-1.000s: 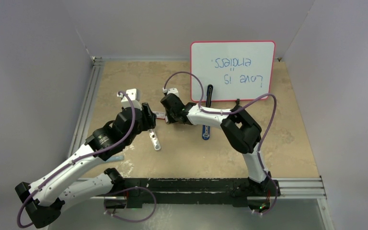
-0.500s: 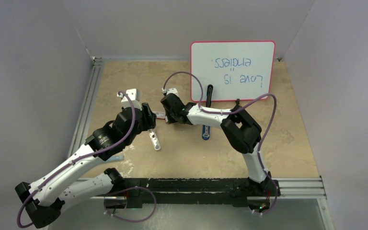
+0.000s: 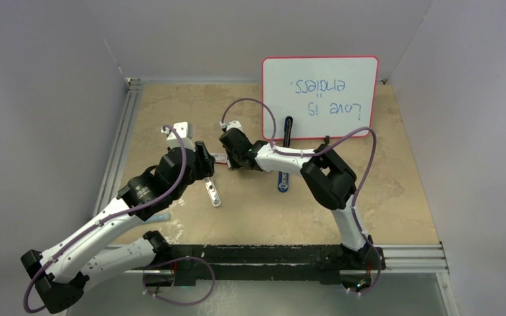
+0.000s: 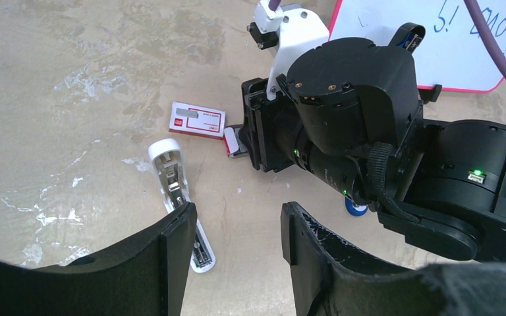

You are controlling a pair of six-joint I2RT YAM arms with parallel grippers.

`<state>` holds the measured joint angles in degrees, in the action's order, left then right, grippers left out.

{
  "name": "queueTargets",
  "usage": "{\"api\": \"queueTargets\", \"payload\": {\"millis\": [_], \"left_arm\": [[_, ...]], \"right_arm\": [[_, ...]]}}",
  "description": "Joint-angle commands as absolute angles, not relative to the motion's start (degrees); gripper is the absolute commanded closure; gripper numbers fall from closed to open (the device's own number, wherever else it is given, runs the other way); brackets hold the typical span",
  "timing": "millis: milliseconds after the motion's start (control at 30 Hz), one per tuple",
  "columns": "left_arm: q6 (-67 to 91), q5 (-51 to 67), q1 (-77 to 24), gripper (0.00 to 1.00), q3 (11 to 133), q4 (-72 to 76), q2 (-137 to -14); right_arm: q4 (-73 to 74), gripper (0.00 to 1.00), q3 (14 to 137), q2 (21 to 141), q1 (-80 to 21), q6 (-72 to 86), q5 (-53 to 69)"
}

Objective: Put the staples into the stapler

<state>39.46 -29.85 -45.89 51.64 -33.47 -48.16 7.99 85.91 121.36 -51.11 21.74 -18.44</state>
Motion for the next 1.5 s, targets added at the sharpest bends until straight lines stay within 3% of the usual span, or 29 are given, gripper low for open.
{"api": "queueTargets", "payload": {"millis": [0, 367, 700, 1033, 1467], "left_arm": [[39.86, -30.85, -46.02, 0.50, 51.59, -31.20, -48.16], [39.81, -30.84, -45.97, 0.50, 51.72, -31.25, -48.25], [39.81, -30.59, -45.97, 0.50, 51.68, -31.20, -47.98], [39.73, -29.34, -45.97, 0.50, 51.64, -30.63, -48.33], [39.73, -28.83, -45.97, 0.50, 51.57, -30.61, -48.38]], "right_arm": [[7.39, 0.70, 87.81, 121.71, -51.53, 20.60, -18.54], [7.01, 0.82, 87.48, 120.66, -51.53, 21.19, -19.72], [8.10, 0.82, 81.86, 111.03, -51.46, 25.84, -20.14], [12.66, 0.81, 66.40, 100.67, -52.25, 38.79, -18.84], [14.19, 0.79, 61.62, 102.24, -54.57, 44.04, -17.76]]}}
